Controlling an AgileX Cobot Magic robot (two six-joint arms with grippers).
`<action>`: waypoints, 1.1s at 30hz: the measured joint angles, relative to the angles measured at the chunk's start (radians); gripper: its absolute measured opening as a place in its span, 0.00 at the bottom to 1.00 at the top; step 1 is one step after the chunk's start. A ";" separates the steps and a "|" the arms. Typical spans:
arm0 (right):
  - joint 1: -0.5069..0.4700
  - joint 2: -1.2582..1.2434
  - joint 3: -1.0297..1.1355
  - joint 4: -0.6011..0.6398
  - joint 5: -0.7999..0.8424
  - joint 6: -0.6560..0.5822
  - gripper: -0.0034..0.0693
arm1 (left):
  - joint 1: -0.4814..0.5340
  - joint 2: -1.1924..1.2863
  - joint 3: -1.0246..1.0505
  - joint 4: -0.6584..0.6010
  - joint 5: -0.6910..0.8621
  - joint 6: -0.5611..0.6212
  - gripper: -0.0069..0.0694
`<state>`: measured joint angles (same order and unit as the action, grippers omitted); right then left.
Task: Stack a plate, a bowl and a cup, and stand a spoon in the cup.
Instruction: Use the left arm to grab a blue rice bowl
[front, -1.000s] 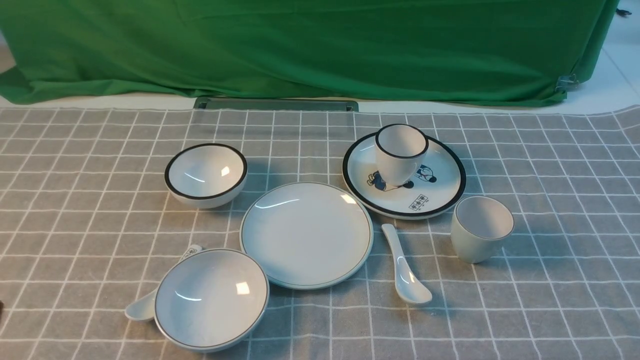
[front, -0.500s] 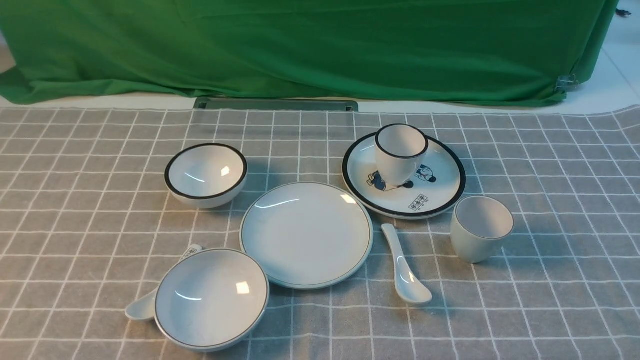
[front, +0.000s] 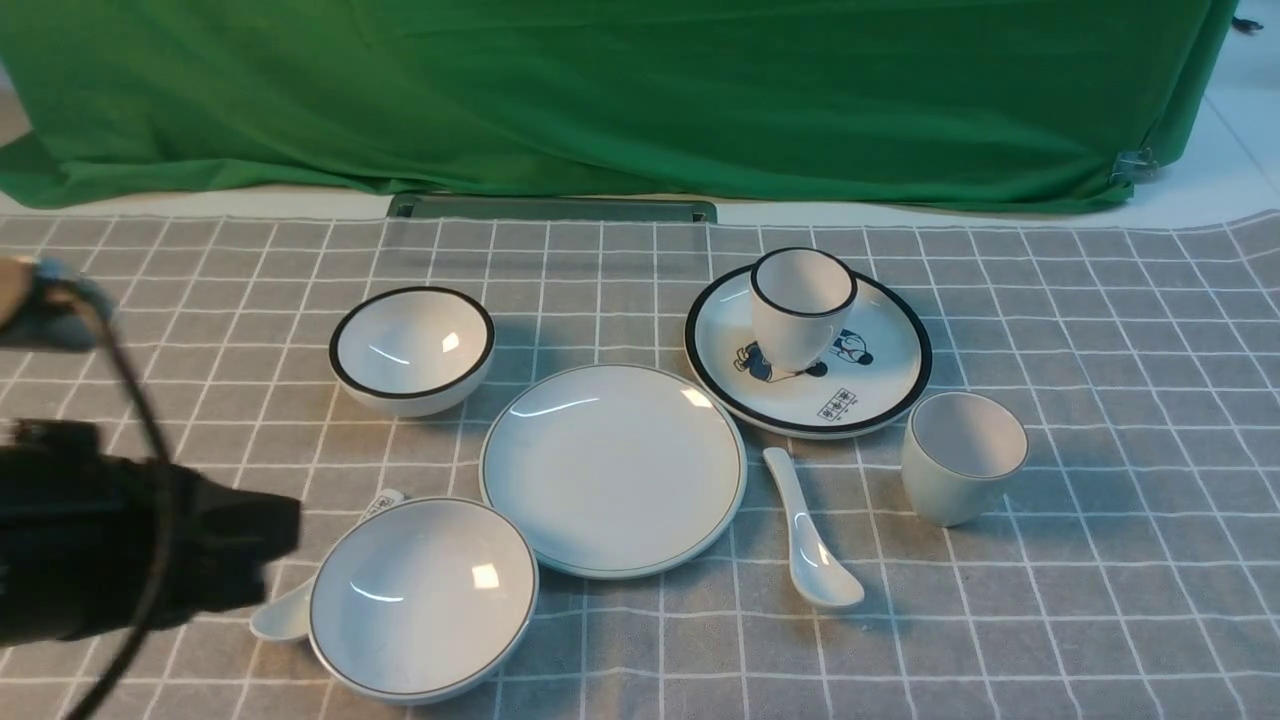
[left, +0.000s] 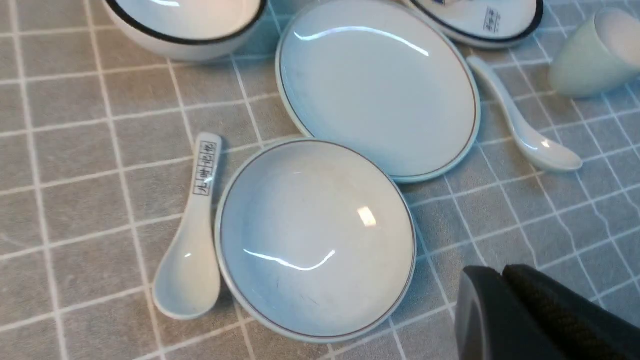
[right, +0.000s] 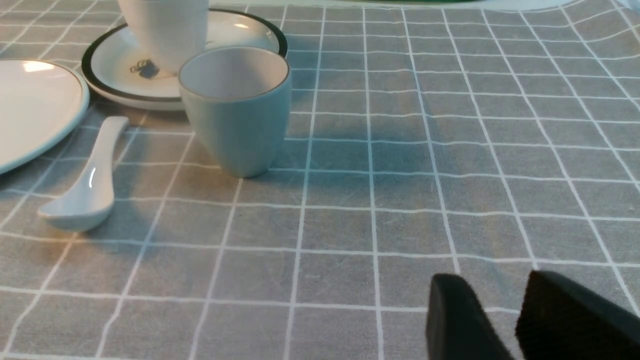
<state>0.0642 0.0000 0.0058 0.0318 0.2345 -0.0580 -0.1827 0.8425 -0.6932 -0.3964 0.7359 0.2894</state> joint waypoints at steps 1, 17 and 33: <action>0.000 0.000 0.000 0.000 0.000 0.000 0.38 | -0.039 0.063 0.000 -0.010 -0.019 0.045 0.11; 0.000 0.000 0.000 0.046 -0.249 0.298 0.38 | -0.364 0.293 -0.154 0.045 0.172 0.129 0.11; 0.320 0.308 -0.484 0.047 0.197 0.197 0.27 | -0.375 0.527 -0.159 0.269 0.069 0.096 0.18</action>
<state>0.3839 0.3082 -0.4783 0.0792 0.4314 0.1393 -0.5581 1.3692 -0.8525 -0.1272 0.8050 0.3854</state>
